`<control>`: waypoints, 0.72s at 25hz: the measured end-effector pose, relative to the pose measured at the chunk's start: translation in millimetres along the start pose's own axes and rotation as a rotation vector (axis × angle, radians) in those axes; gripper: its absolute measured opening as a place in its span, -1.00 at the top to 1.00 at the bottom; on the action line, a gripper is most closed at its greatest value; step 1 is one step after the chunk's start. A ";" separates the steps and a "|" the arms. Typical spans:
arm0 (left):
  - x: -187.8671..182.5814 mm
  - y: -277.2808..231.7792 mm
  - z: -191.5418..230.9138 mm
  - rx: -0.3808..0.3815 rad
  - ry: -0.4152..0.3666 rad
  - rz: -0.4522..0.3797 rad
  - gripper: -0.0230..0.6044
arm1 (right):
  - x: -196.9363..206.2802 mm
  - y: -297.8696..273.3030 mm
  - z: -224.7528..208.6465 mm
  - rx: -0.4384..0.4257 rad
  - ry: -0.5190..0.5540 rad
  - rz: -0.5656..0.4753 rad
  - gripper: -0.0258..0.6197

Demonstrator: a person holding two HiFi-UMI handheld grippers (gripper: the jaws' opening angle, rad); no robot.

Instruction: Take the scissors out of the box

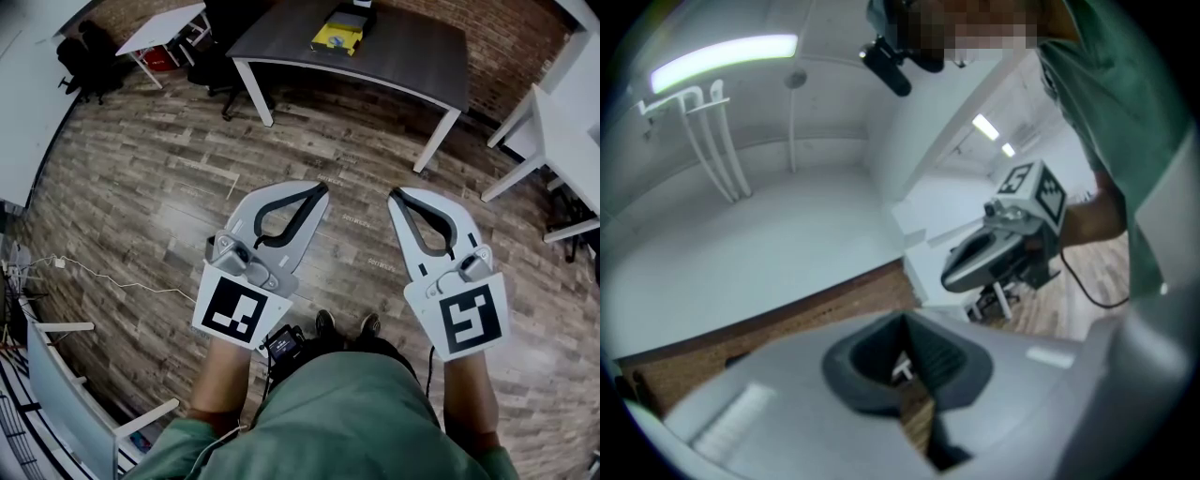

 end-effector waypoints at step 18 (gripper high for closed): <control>32.2 9.5 35.6 -0.016 -0.025 -0.017 0.93 | -11.3 -46.9 14.8 0.008 0.039 0.006 0.90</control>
Point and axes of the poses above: the fingertips, and each gripper's own axes: y backward along the fingers, z to its left, x out of its underside, the point moved 1 cm from there along y, backward along the fingers, and after that the axes turned 10 degrees about -y, right-handed, at the moved point
